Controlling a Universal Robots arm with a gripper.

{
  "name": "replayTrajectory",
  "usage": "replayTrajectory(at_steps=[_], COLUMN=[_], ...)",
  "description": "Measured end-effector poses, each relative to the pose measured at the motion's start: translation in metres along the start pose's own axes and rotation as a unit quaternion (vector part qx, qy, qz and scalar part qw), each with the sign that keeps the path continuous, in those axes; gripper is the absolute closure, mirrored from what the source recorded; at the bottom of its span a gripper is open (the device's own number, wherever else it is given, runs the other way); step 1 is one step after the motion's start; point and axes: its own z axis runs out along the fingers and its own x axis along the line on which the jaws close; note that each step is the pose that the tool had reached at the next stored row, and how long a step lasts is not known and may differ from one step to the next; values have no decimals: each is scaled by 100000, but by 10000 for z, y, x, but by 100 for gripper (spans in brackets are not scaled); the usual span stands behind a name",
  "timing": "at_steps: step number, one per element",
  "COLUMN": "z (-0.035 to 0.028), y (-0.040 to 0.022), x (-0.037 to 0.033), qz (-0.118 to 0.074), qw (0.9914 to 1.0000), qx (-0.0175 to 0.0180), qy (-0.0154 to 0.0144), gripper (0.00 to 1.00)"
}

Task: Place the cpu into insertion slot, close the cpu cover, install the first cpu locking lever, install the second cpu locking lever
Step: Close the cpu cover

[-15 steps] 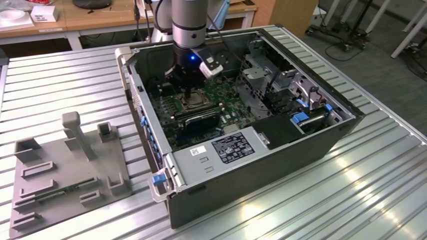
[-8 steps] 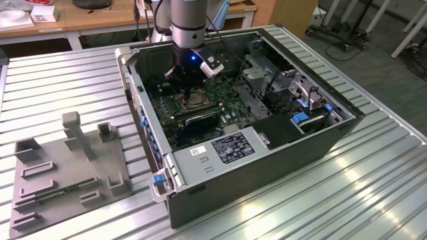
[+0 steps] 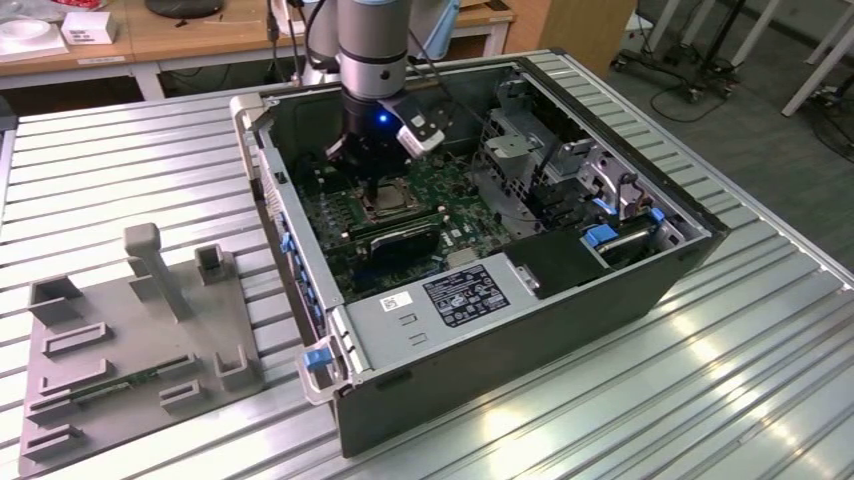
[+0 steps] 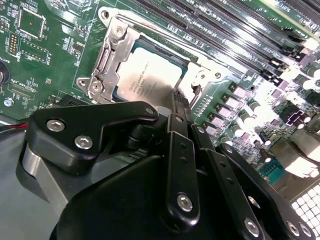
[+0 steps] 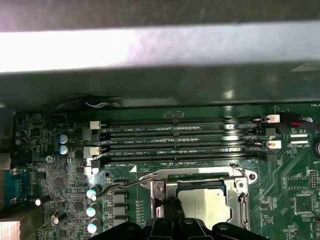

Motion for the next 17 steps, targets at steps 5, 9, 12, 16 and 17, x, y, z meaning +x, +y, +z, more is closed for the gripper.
replayTrajectory(at_steps=[5, 9, 12, 16, 17], z=[2, 9, 9, 22, 26], y=[-15, -16, -15, -15, -16], x=[10, 13, 13, 13, 14], qz=[-18, -891, -992, -998, -997], qw=[100000, 99996, 99995, 99995, 99995], qx=[6, -14, -6, -30, -18], qy=[3, -44, -44, -57, -48], gripper=[89, 89, 89, 89, 89])
